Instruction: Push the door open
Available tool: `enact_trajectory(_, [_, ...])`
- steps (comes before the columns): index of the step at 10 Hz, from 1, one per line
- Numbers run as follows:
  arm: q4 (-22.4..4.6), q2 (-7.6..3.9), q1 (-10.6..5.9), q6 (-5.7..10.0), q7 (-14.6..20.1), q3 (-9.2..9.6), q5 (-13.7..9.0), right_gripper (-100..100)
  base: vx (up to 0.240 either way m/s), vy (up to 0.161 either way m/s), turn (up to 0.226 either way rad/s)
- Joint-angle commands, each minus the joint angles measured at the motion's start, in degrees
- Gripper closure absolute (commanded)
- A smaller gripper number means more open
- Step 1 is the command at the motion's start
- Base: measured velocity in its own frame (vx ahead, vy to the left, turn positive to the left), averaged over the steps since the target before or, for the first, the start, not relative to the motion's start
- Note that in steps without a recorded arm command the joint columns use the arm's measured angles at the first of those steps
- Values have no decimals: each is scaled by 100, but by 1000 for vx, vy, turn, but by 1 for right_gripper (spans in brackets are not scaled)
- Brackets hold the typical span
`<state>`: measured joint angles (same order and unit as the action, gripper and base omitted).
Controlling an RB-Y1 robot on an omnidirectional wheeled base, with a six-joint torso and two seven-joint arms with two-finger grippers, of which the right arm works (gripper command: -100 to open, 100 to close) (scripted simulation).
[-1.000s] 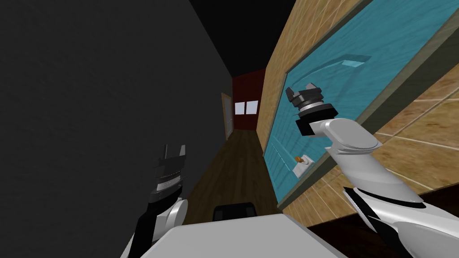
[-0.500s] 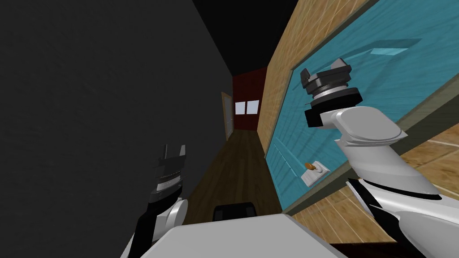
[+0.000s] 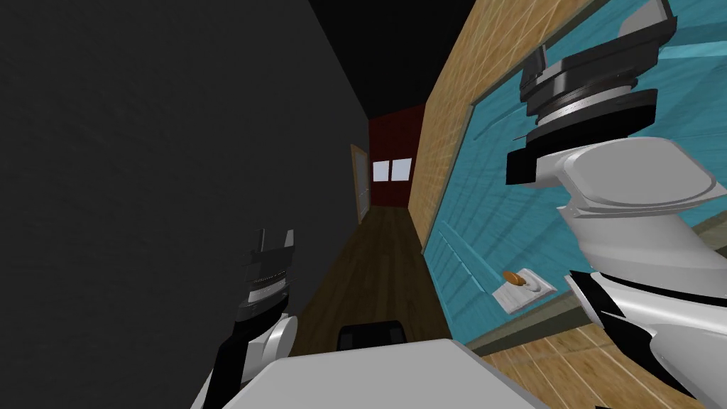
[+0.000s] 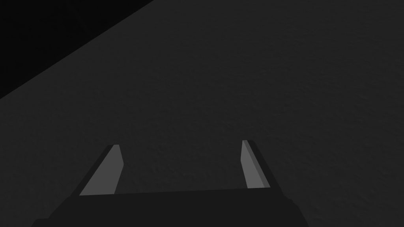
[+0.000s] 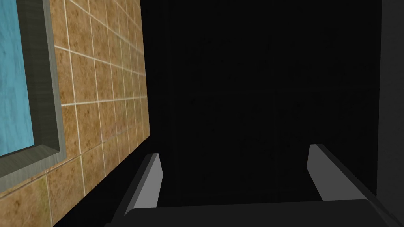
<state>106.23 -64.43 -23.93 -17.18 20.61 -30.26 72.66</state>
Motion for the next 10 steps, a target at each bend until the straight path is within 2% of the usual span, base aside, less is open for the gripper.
enact_trajectory(1, [-29,51,-29,69,103,-64,165,-100,39,-13,5])
enact_trajectory(3, [-102,-109,-165,-48,157,-158,334,-100,48,-9,-1])
enact_trajectory(4, [-175,-270,-301,-165,210,-252,502,-100,112,-5,-2])
enact_trajectory(7, [-285,-512,-505,-339,290,-393,756,-100,129,5,-3])
enact_trajectory(8, [-285,-512,-505,-339,290,-393,756,-100,83,-2,-2])
enact_trajectory(10, [-358,-673,-640,-456,343,-488,924,-100,65,-6,2])
